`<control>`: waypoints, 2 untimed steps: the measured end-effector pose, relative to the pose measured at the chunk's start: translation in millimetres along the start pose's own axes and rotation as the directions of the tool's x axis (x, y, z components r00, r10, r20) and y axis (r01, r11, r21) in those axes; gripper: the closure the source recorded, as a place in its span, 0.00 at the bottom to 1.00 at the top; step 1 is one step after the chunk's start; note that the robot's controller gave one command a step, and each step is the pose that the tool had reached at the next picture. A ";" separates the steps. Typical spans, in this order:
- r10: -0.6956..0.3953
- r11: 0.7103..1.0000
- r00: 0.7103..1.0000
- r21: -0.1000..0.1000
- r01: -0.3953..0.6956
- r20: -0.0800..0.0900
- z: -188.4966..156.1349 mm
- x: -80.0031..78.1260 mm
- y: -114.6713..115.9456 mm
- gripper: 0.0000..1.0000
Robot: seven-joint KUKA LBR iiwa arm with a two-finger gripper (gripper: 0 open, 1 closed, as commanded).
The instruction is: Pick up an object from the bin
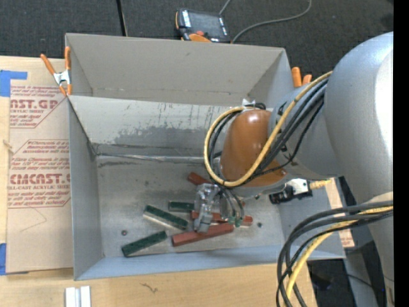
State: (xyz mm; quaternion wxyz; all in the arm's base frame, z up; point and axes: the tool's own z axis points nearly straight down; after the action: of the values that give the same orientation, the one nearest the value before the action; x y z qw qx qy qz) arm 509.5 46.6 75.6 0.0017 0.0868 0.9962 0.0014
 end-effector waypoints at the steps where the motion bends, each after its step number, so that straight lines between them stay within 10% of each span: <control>1: -0.430 0.903 0.903 0.003 0.430 0.003 -167.7 6.8 3.1 1.00; 2: -0.645 0.764 0.764 -0.002 0.645 -0.005 -114.3 23.3 54.5 1.00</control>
Offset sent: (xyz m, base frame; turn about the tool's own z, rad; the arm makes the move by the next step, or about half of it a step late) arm -0.0083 0.0029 0.1653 -0.4434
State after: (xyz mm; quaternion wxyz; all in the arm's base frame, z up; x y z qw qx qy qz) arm 495.6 104.0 190.0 -0.0005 -0.2608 0.9654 0.0010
